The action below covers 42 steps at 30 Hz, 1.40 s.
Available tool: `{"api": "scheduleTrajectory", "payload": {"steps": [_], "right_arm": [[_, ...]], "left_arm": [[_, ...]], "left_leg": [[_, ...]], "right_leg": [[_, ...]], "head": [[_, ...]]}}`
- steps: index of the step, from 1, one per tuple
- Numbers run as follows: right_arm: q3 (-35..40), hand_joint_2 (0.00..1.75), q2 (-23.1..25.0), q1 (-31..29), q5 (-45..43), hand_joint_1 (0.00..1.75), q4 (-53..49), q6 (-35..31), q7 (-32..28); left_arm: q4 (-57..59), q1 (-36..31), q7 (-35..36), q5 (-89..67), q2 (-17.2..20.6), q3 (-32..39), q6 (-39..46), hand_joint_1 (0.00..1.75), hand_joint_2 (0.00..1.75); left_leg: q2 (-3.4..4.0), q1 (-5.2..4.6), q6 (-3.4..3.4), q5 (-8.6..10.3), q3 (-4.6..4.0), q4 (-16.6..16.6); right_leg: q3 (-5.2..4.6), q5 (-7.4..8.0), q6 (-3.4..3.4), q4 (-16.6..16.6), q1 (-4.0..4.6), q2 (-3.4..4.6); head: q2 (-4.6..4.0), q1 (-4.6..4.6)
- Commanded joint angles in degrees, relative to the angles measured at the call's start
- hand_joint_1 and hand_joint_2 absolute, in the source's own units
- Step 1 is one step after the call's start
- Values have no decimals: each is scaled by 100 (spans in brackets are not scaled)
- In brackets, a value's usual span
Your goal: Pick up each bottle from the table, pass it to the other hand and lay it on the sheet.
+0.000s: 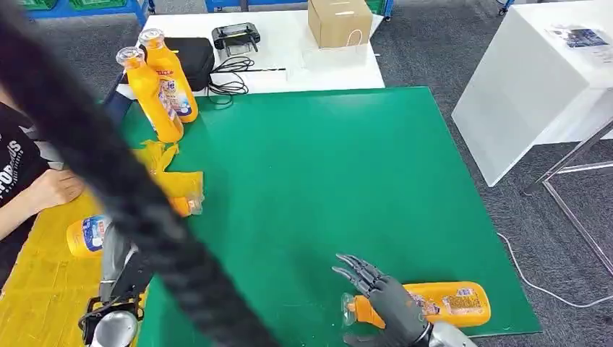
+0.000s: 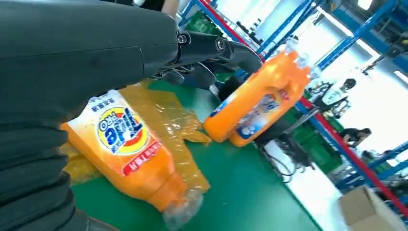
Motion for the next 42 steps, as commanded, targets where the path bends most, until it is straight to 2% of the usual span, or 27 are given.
{"api": "scheduleTrajectory", "payload": {"steps": [1,5,10,15,17,18,19,22,27,33,39,42], "right_arm": [[-382,175,-435,375,335,0,-67,-199,463],[-485,175,-504,553,405,0,-57,-237,603],[-665,175,-449,571,1021,0,162,-400,1193],[-659,175,-441,550,1030,0,195,-392,1201],[-699,175,-468,557,1306,0,298,-346,1475],[-714,175,-497,577,1216,0,346,-324,1472],[-719,175,-509,593,1196,0,370,-313,1471],[-779,175,-602,649,1159,0,446,-265,1522],[-779,175,-602,649,1159,0,446,-265,1522],[-908,175,-894,808,1385,0,504,-17,2185],[-1009,175,-1134,979,1369,0,462,131,2540],[-1070,175,-1276,1089,1618,0,403,219,3022]], "left_arm": [[-311,65,-86,701,-230,96,-424,0,175],[-538,134,-253,1208,-295,154,-705,0,175],[-753,186,-216,1398,-359,112,-772,0,175],[-737,175,-215,1422,-356,120,-784,0,175],[-727,151,-213,1436,-365,114,-756,0,175],[-708,128,-214,1436,-359,88,-747,0,175],[-703,119,-215,1436,-358,78,-752,0,175],[-659,79,-217,1434,-360,32,-749,0,175],[-659,79,-217,1434,-360,32,-749,0,175],[-683,130,-213,1435,-331,-42,-720,0,175],[-680,144,-204,1451,-326,-66,-715,0,175],[-728,203,-184,1439,-331,-76,-729,0,175]], "left_leg": [[-3,3,2,-7,16,3],[-5,2,3,-7,15,4],[-2,0,2,-4,11,0],[0,4,2,-8,24,-1],[-1,2,1,-3,12,-2],[1,9,2,-14,37,1],[-3,1,2,-1,9,-3],[-6,6,4,-10,31,-1],[-6,1,2,-2,16,-3],[-9,2,3,-6,23,-1],[-4,2,4,-9,27,0],[-6,-1,3,-6,19,-1]], "right_leg": [[22,-7,-1,-3,4,-10],[21,-8,0,-3,3,-11],[16,-4,-1,-4,2,-7],[31,-5,-2,-9,6,-8],[16,-1,-2,-7,4,-6],[46,-9,-4,-13,12,-9],[14,-1,0,-7,3,-7],[41,-8,-1,-13,8,-15],[21,-3,0,-9,3,-11],[31,-6,-1,-9,5,-16],[35,-8,-1,-10,5,-12],[24,-7,-1,-7,2,-12]], "head": [[0,0],[0,0],[0,0],[0,0],[0,0],[0,0],[0,0],[0,-2],[0,0],[0,-2],[0,-2],[0,-2]]}}
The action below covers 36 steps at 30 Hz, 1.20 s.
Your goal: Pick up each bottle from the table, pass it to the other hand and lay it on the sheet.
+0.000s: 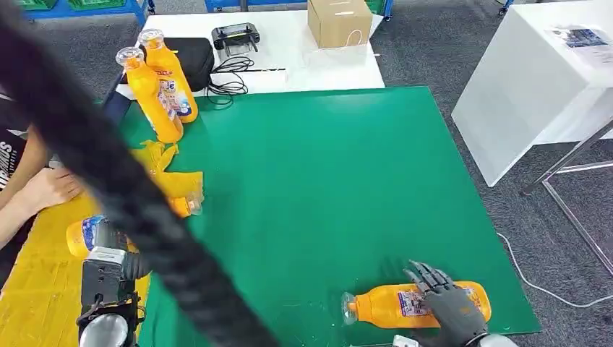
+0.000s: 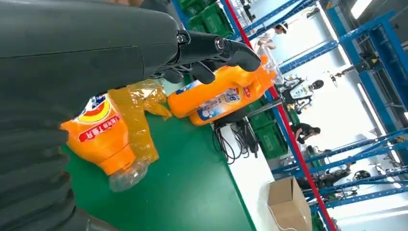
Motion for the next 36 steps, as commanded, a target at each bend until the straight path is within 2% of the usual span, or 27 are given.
{"api": "scheduleTrajectory", "payload": {"steps": [1,10,11,12,13,14,15,16,17,24,26,27,29,30,31,32,34,36], "right_arm": [[-243,175,-324,262,272,0,178,183,706],[-332,175,-168,36,674,0,349,375,878],[-338,175,-122,-6,763,5,384,388,911],[-338,175,-122,-6,763,21,384,388,911],[-325,175,-72,-73,800,52,440,403,913],[-325,175,-36,-118,815,122,478,400,905],[-321,175,2,-162,857,134,524,386,872],[-316,175,40,-205,890,134,560,375,847],[-316,175,40,-205,890,134,560,375,847],[-316,175,40,-205,890,134,560,375,847],[-360,175,154,-254,962,140,594,314,725],[-367,175,225,-312,1002,133,630,285,668],[-360,175,398,-476,1095,147,723,215,506],[-363,175,453,-520,1104,164,742,178,460],[-375,175,507,-554,1119,173,756,127,396],[-447,175,660,-616,1173,175,760,-28,219],[-762,175,1337,-841,1221,175,744,-603,-198],[-1051,175,2150,-1164,596,175,673,-1272,-873]], "left_arm": [[79,0,62,5,-65,-90,-20,0,175],[49,-9,98,-7,-75,-111,-51,0,175],[34,-5,101,-10,-78,-115,-53,0,175],[34,-5,101,-10,-78,-115,-53,0,175],[8,2,101,-12,-80,-123,-58,0,175],[2,-4,103,-13,-78,-126,-60,0,175],[0,-7,105,-14,-79,-125,-57,0,175],[2,-14,109,-16,-79,-127,-60,0,175],[2,-14,109,-16,-79,-127,-60,0,175],[2,-14,109,-16,-79,-127,-60,0,175],[-1,-12,113,-19,-83,-127,-58,0,175],[-8,-12,115,-21,-84,-131,-62,0,175],[-20,-16,120,-25,-88,-142,-68,0,175],[-21,-18,122,-26,-91,-143,-69,0,175],[-25,-17,123,-29,-94,-146,-68,0,175],[-34,-8,125,-36,-103,-148,-62,0,175],[-93,47,127,-54,-118,-145,-53,0,175],[-141,109,155,-26,-87,-224,-150,0,175]], "left_leg": [[-5,3,2,-10,24,1],[-4,4,1,-3,18,-3],[-3,1,1,0,9,-4],[0,6,1,-4,18,-2],[-1,4,1,-1,12,-3],[-1,6,2,-6,22,-2],[1,4,1,-1,12,-4],[4,11,2,-13,42,-2],[0,4,1,-2,22,-6],[-1,2,0,0,14,-5],[-1,4,1,-2,17,-4],[-1,8,1,-7,32,-3],[1,4,0,1,14,-5],[3,7,0,-2,23,-6],[7,13,1,-11,47,-4],[6,9,0,-4,34,-7],[7,8,-1,-2,27,-7],[17,11,-4,-1,31,-13]], "right_leg": [[32,-10,-2,-7,4,-13],[24,-3,-2,-10,5,-11],[12,0,-1,-7,2,-7],[24,-1,-2,-12,8,-7],[17,0,-2,-9,5,-6],[31,-3,-2,-12,7,-8],[16,1,-1,-10,5,-3],[52,-6,-4,-19,13,-6],[28,0,-2,-15,7,-6],[18,1,-1,-10,4,-5],[21,1,-2,-12,6,-6],[40,-3,-3,-16,11,-9],[17,3,-2,-12,6,-4],[28,3,-3,-16,10,-3],[56,-3,-5,-23,17,-5],[40,1,-4,-20,13,-3],[31,2,-4,-17,11,-1],[31,6,-8,-22,14,9]], "head": [[0,0],[0,-2],[0,-2],[0,0],[0,-2],[0,-2],[0,0],[0,-2],[0,-2],[0,-2],[0,-2],[0,-2],[0,-2],[0,-2],[0,-2],[0,-2],[0,-2],[0,-2]]}}
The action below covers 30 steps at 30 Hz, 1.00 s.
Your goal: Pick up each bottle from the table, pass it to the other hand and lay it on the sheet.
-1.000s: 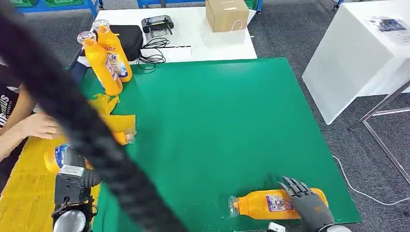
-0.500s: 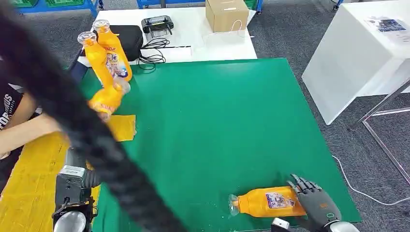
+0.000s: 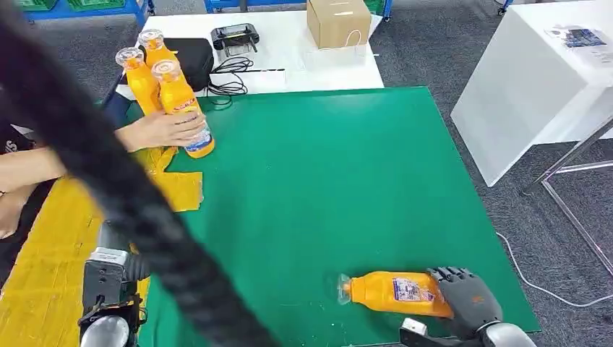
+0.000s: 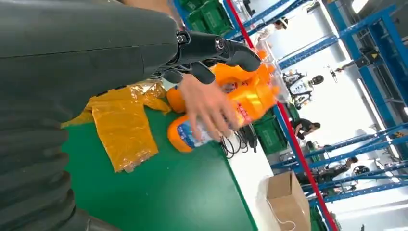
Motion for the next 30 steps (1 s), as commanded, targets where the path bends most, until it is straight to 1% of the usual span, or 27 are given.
{"api": "scheduleTrajectory", "payload": {"steps": [1,2,3,5,8,10,11,13,15,16,17,19,21,22,24,26,27,29,30], "right_arm": [[-801,175,2318,-968,-999,175,300,-1529,-1561],[-894,175,2581,-1067,-1491,175,254,-1622,-1845],[-944,175,2776,-1166,-1940,175,240,-1657,-2094],[-951,175,2939,-1318,-2079,175,371,-1686,-2210],[-975,175,2917,-1287,-2094,175,390,-1692,-2253],[-986,175,2903,-1269,-2109,175,387,-1692,-2273],[-1098,175,3081,-1282,-2436,175,394,-1744,-2517],[-1017,175,3335,-1462,-2932,175,575,-1597,-2747],[-858,175,3519,-1668,-3168,175,823,-1586,-2834],[-799,175,3606,-1760,-3435,175,913,-1551,-2939],[-754,175,3645,-1824,-3547,175,1004,-1544,-2974],[-596,175,3799,-2023,-4197,175,1262,-1237,-3103],[-415,175,3882,-2195,-4539,175,1584,-926,-3094],[-301,175,3925,-2276,-4691,175,1739,-753,-3101],[47,175,3999,-2483,-4764,175,2156,-509,-3121],[415,175,4085,-2696,-4959,175,2523,-211,-3191],[534,175,4132,-2776,-4981,175,2634,-187,-3207],[829,175,4181,-2946,-4985,175,2834,-129,-3217],[1010,175,4210,-3034,-4978,175,2928,-99,-3215]], "left_arm": [[-16,54,79,51,-31,-220,-181,0,175],[30,49,125,288,4,-311,-444,0,175],[94,39,154,702,51,-419,-871,0,175],[265,4,124,835,28,-560,-1009,0,175],[287,-11,108,838,36,-583,-996,0,175],[279,-12,108,838,47,-581,-994,0,175],[286,-16,165,934,77,-675,-1160,0,175],[475,-66,292,1150,101,-1024,-1575,0,175],[670,-155,294,1138,86,-1366,-1638,0,175],[739,-211,293,1152,121,-1513,-1683,0,175],[788,-260,291,1180,139,-1608,-1714,0,175],[931,-419,334,1397,150,-1792,-1852,0,175],[1023,-548,363,1463,163,-1909,-1900,0,175],[1057,-607,390,1515,172,-1962,-1948,0,175],[1128,-736,419,1578,188,-2067,-1988,0,175],[1190,-852,462,1732,204,-2161,-2108,0,175],[1213,-890,466,1749,208,-2199,-2125,0,175],[1276,-982,482,1799,211,-2297,-2188,0,175],[1305,-1041,482,1810,205,-2351,-2194,0,175]], "left_leg": [[15,13,-6,0,19,-14],[21,18,-7,-4,31,-14],[23,17,-7,-3,23,-12],[27,13,-7,-2,28,-13],[14,17,-3,1,23,-8],[14,19,-1,-7,41,-7],[17,11,-2,1,16,-8],[19,13,-2,-4,29,-8],[16,11,-3,0,21,-9],[18,11,-4,2,22,-13],[17,4,-3,5,8,-12],[22,8,-4,1,26,-13],[15,3,-4,6,9,-11],[18,8,-5,5,19,-12],[28,10,-5,4,12,-10],[38,15,-7,0,35,-12],[33,12,-7,4,21,-11],[35,15,-7,1,24,-10],[28,11,-5,5,11,-8]], "right_leg": [[21,7,-8,-21,14,9],[33,6,-11,-25,19,13],[22,6,-11,-18,16,17],[22,4,-10,-13,11,19],[23,1,-5,-12,15,4],[46,-4,-5,-17,18,1],[16,1,-3,-8,9,8],[33,-3,-5,-12,13,7],[26,1,-5,-12,11,7],[28,5,-5,-16,12,11],[12,6,-3,-10,7,11],[30,5,-6,-15,12,13],[11,5,-5,-8,6,7],[23,7,-8,-13,11,8],[12,9,-6,-12,11,22],[34,9,-10,-16,17,27],[17,9,-8,-9,11,25],[20,7,-8,-9,14,26],[7,7,-6,-3,10,21]], "head": [[0,2],[0,2],[0,2],[0,-2],[0,-2],[0,0],[0,0],[0,0],[0,0],[0,2],[0,2],[0,0],[0,2],[0,2],[0,2],[0,2],[0,2],[0,2],[0,0]]}}
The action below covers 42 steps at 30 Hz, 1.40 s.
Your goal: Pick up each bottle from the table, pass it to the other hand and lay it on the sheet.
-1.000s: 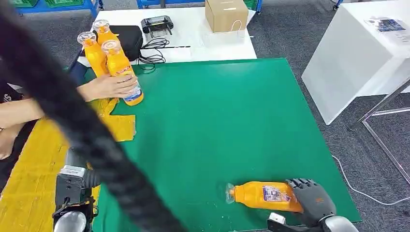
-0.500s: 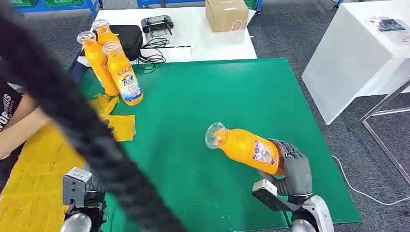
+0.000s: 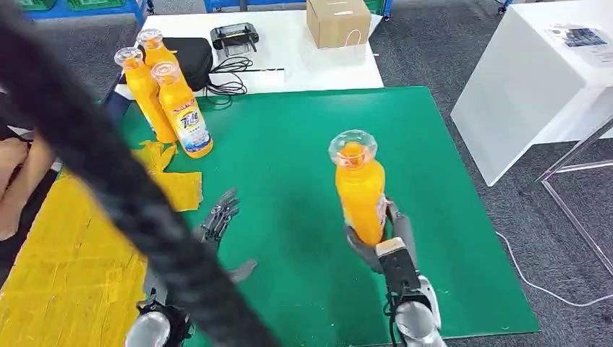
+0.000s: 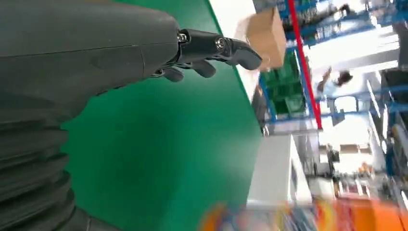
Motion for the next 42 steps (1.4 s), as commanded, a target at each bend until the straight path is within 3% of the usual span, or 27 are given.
{"api": "scheduleTrajectory", "payload": {"steps": [1,6,15,22,23,24,40,41,42], "right_arm": [[1345,175,464,-1001,-233,175,1735,320,-115],[2030,175,300,-1105,68,173,1824,510,-165],[2998,175,133,-1137,1096,169,2114,298,-107],[2936,175,20,-1103,1084,173,2206,259,-38],[2928,175,20,-1097,1078,173,2201,252,-37],[2918,175,19,-1087,1072,171,2200,245,-33],[2740,175,51,-1022,984,175,2348,151,-19],[2717,175,51,-1010,970,173,2339,131,-24],[2643,175,60,-974,910,148,2300,81,-47]], "left_arm": [[755,-644,72,207,189,-657,-175,0,175],[764,-775,49,260,201,-692,-126,0,175],[825,-849,6,372,160,-432,9,0,175],[815,-796,-83,724,3,-131,142,0,175],[799,-776,-102,773,-24,-92,167,38,175],[778,-756,-120,825,-49,-56,189,175,175],[562,-675,-237,1246,-108,48,340,175,175],[535,-666,-258,1262,-114,66,357,175,175],[464,-645,-299,1279,-107,92,398,175,175]], "left_leg": [[18,5,-2,-3,24,-7],[13,7,0,-6,29,-5],[7,6,-2,-5,26,-6],[-10,4,0,0,18,-5],[-9,2,0,1,13,-5],[-8,7,0,-4,24,-4],[-19,9,1,-5,26,-1],[-18,8,0,-2,19,-1],[-14,4,0,0,11,-2]], "right_leg": [[21,3,-5,-11,7,12],[31,-1,-3,-12,9,6],[33,-1,-4,-13,10,-1],[25,-3,-2,-11,5,-16],[19,-2,-1,-10,3,-15],[32,-4,-2,-14,9,-15],[36,-8,-3,-14,10,-27],[29,-6,-2,-12,8,-26],[16,-4,-1,-9,4,-20]], "head": [[0,0],[0,-2],[0,0],[0,0],[0,0],[0,-2],[0,0],[0,0],[0,0]]}}
